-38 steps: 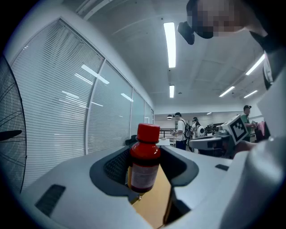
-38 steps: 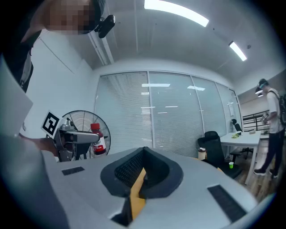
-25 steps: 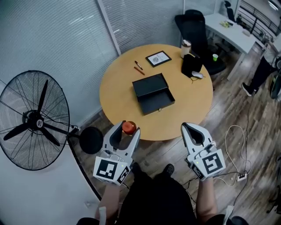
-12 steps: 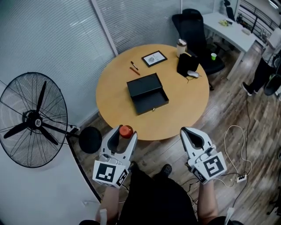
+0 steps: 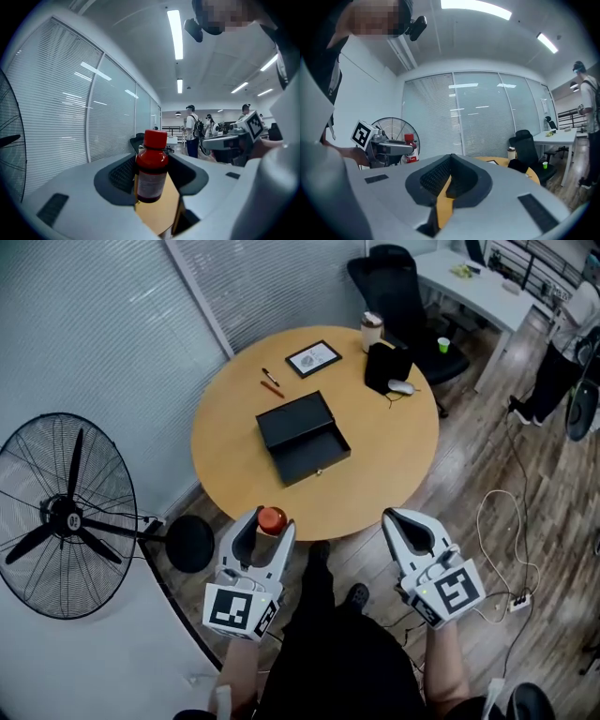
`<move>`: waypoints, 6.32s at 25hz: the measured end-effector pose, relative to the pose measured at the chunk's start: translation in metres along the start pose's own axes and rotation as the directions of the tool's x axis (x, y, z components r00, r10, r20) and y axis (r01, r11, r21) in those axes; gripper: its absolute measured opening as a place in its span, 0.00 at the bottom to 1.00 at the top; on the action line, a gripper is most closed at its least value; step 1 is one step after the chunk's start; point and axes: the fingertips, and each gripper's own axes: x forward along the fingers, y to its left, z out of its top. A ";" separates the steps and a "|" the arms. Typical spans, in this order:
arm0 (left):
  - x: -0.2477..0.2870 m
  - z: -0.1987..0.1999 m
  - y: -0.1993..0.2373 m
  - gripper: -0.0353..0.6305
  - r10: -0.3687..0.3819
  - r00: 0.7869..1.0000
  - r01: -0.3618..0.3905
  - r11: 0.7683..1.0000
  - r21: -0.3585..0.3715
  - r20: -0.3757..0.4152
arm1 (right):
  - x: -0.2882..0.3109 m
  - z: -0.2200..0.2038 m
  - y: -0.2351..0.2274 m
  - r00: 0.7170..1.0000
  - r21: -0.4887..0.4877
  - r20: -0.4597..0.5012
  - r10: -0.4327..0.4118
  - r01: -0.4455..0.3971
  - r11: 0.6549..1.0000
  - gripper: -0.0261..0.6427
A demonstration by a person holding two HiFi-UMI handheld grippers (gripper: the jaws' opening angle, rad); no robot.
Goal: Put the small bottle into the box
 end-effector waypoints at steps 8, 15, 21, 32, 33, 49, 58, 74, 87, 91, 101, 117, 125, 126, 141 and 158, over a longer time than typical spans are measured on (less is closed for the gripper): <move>0.048 0.002 0.030 0.36 -0.093 0.996 0.093 0.996 0.011 0.002 | 0.037 0.010 -0.022 0.998 -0.014 -0.012 -0.064 0.064 0.998 0.05; 0.096 0.008 0.078 0.36 -0.148 0.989 0.148 0.989 -0.025 0.022 | 0.085 0.018 -0.043 0.991 -0.026 -0.033 -0.128 0.127 0.992 0.05; 0.140 -0.004 0.100 0.36 -0.219 0.976 0.218 0.974 -0.069 -0.002 | 0.116 0.021 -0.056 0.980 -0.004 -0.022 -0.200 0.200 0.980 0.05; 0.202 -0.052 0.105 0.36 -0.401 0.909 0.382 0.911 -0.156 -0.113 | 0.133 0.001 -0.070 0.927 0.047 -0.047 -0.373 0.375 0.926 0.05; 0.206 -0.058 0.104 0.36 -0.415 0.901 0.395 0.905 -0.161 -0.126 | 0.132 -0.003 -0.069 0.922 0.052 -0.058 -0.383 0.386 0.921 0.05; 0.261 -0.154 0.096 0.36 -0.484 0.813 0.381 0.863 -0.332 -0.324 | 0.133 -0.032 -0.074 0.900 0.096 -0.145 -0.412 0.427 0.899 0.05; 0.285 -0.203 0.085 0.36 -0.492 0.763 0.341 0.858 -0.385 -0.420 | 0.142 -0.051 -0.092 0.901 0.138 -0.195 -0.387 0.416 0.899 0.05; 0.320 -0.281 0.063 0.36 -0.498 0.660 0.267 0.856 -0.443 -0.562 | 0.152 -0.081 -0.110 0.897 0.207 -0.262 -0.357 0.414 0.887 0.05; 0.335 -0.314 0.059 0.36 -0.548 0.598 0.192 0.807 -0.559 -0.585 | 0.151 -0.092 -0.122 0.889 0.231 -0.292 -0.354 0.424 0.876 0.05; 0.341 -0.314 0.055 0.36 -0.552 0.596 0.196 0.805 -0.560 -0.584 | 0.154 -0.092 -0.122 0.892 0.233 -0.292 -0.346 0.417 0.878 0.05; 0.350 -0.333 0.054 0.36 -0.505 0.604 0.136 0.828 -0.544 -0.617 | 0.157 -0.096 -0.120 0.895 0.242 -0.297 -0.334 0.408 0.880 0.05; 0.350 -0.335 0.056 0.34 -0.493 0.620 0.097 0.820 -0.565 -0.610 | 0.149 -0.096 -0.118 0.892 0.241 -0.293 -0.344 0.417 0.877 0.05; 0.344 -0.332 0.050 0.39 -0.506 0.589 0.172 0.840 -0.514 -0.630 | 0.146 -0.094 -0.115 0.893 0.233 -0.288 -0.347 0.416 0.879 0.05; 0.344 -0.330 0.051 0.39 -0.500 0.595 0.177 0.845 -0.504 -0.630 | 0.146 -0.093 -0.114 0.893 0.232 -0.287 -0.347 0.416 0.879 0.05; 0.317 -0.270 0.071 0.40 -0.497 0.669 0.264 0.854 -0.448 -0.553 | 0.148 -0.075 -0.093 0.896 0.201 -0.232 -0.378 0.424 0.883 0.05; 0.244 -0.177 0.083 0.35 -0.485 0.773 0.379 0.870 -0.316 -0.408 | 0.142 -0.050 -0.072 0.913 0.140 -0.148 -0.381 0.400 0.906 0.05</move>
